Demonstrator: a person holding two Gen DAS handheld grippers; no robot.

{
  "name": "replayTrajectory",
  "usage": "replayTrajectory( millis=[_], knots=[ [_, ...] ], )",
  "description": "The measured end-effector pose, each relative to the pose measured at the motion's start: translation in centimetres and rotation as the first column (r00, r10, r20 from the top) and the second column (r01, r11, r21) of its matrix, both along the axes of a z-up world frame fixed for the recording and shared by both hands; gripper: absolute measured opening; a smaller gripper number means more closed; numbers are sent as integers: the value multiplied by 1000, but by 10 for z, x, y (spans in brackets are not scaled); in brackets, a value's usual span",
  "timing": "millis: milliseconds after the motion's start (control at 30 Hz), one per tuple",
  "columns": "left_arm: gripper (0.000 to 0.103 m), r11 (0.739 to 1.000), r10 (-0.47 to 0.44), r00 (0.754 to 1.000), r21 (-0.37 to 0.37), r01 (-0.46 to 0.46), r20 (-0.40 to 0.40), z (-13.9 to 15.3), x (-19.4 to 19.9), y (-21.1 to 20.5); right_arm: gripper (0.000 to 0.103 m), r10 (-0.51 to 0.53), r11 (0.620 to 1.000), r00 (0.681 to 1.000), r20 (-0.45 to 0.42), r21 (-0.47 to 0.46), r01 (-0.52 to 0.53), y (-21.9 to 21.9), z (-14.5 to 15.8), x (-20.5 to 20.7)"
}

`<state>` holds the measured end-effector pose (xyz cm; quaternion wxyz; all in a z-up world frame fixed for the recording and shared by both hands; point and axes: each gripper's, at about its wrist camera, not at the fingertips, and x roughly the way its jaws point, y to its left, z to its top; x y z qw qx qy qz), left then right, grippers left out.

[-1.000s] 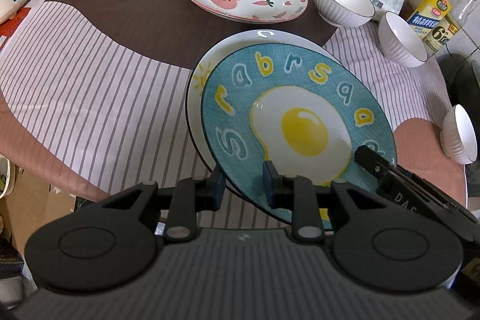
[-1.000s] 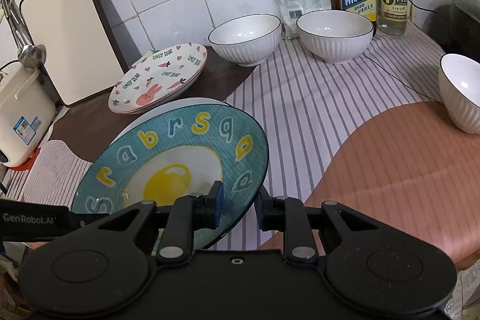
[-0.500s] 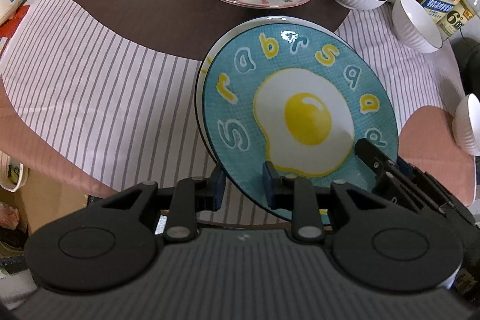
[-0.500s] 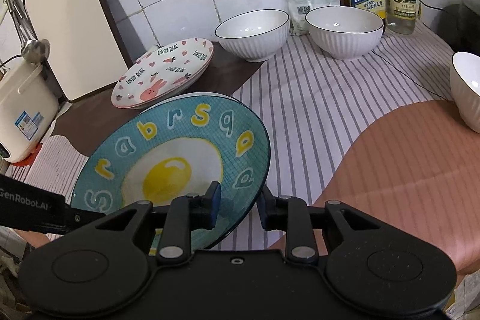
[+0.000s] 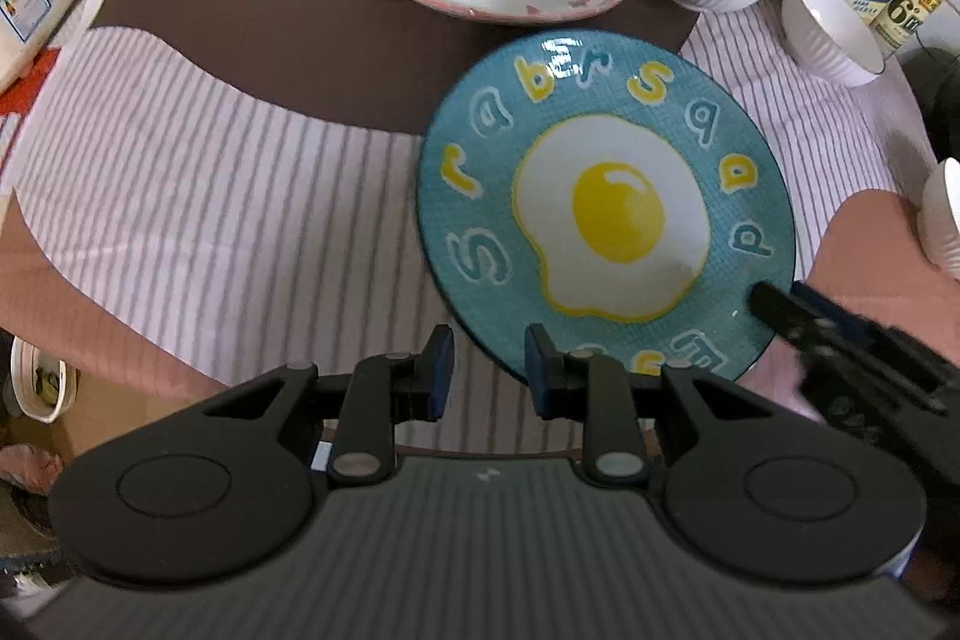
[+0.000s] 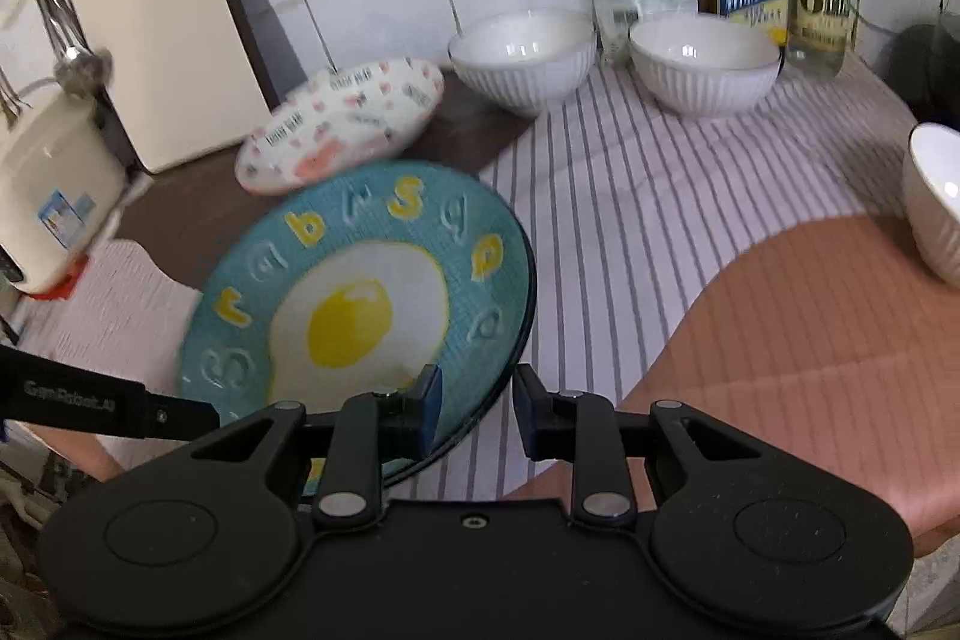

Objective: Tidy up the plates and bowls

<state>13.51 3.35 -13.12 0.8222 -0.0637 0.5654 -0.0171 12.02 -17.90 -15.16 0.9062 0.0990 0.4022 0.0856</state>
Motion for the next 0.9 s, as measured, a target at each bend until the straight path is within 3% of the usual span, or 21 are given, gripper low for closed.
replayTrajectory(
  millis=[167, 267, 400, 567, 667, 733, 800, 900],
  knots=[
    [25, 998, -47, 994, 41, 43, 102, 30, -3, 16, 32, 33, 999, 996, 88, 16, -34, -7, 36, -10],
    [25, 999, -55, 981, 13, 53, 184, 53, -1, 33, 45, 70, 997, 984, 162, 2, -72, -6, 60, -10],
    [28, 998, -56, 954, -12, 62, 294, 84, 5, 61, 49, 125, 990, 964, 235, 31, -136, -1, 82, -1],
    [41, 996, -81, 930, 11, 83, 359, 108, 19, 84, 66, 167, 977, 929, 330, 73, -201, 8, 92, 14],
    [46, 993, -115, 915, 33, 111, 386, 111, 31, 87, 69, 159, 976, 931, 327, 88, -198, 18, 90, 30],
    [55, 994, -111, 911, 31, 107, 396, 107, 42, 90, 71, 156, 978, 935, 318, 82, -192, 23, 87, 43],
    [62, 995, -103, 912, 26, 101, 398, 101, 52, 92, 72, 149, 982, 941, 304, 69, -178, 28, 82, 59],
    [64, 993, -105, 926, -7, 116, 362, 89, 73, 96, 73, 129, 986, 954, 271, 67, -152, 32, 70, 82]
  ],
)
